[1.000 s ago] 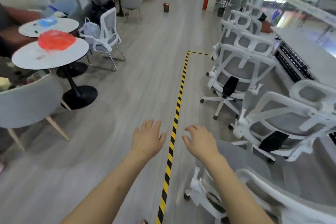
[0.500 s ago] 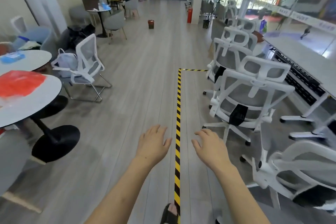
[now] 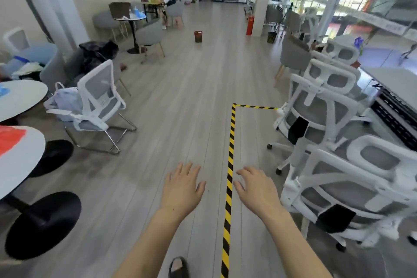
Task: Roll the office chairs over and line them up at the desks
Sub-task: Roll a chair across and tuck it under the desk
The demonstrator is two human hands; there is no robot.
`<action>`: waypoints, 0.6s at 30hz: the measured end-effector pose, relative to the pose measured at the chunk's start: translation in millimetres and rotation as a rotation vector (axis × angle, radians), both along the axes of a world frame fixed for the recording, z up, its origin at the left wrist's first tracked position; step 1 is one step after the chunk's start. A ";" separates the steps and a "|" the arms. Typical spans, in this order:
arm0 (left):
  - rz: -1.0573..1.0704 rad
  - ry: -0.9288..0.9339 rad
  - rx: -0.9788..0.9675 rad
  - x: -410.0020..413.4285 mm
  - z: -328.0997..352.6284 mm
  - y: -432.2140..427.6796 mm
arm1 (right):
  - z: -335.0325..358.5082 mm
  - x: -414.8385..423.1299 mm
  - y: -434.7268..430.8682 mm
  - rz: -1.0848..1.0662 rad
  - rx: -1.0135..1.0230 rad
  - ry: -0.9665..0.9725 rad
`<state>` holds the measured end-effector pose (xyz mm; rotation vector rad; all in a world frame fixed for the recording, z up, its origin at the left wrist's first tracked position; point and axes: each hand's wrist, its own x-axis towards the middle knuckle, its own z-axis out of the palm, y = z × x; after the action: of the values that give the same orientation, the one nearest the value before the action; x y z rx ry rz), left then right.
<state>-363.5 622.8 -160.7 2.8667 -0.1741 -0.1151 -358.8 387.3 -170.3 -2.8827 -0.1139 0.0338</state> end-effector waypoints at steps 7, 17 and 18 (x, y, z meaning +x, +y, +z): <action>-0.038 -0.032 -0.011 254.4 2.0 -9.5 | 2.1 244.7 -12.6 -0.040 -0.010 -0.025; -0.265 -0.110 -0.010 588.2 48.4 -146.8 | 36.6 508.7 -149.4 -0.352 0.014 -0.143; -0.286 -0.113 -0.003 617.6 48.4 -165.3 | 34.7 532.1 -165.2 -0.379 0.022 -0.154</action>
<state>254.1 457.5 -112.4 2.8285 -0.6057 -0.0078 173.4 222.1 -135.7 -2.8306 0.4002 -0.2579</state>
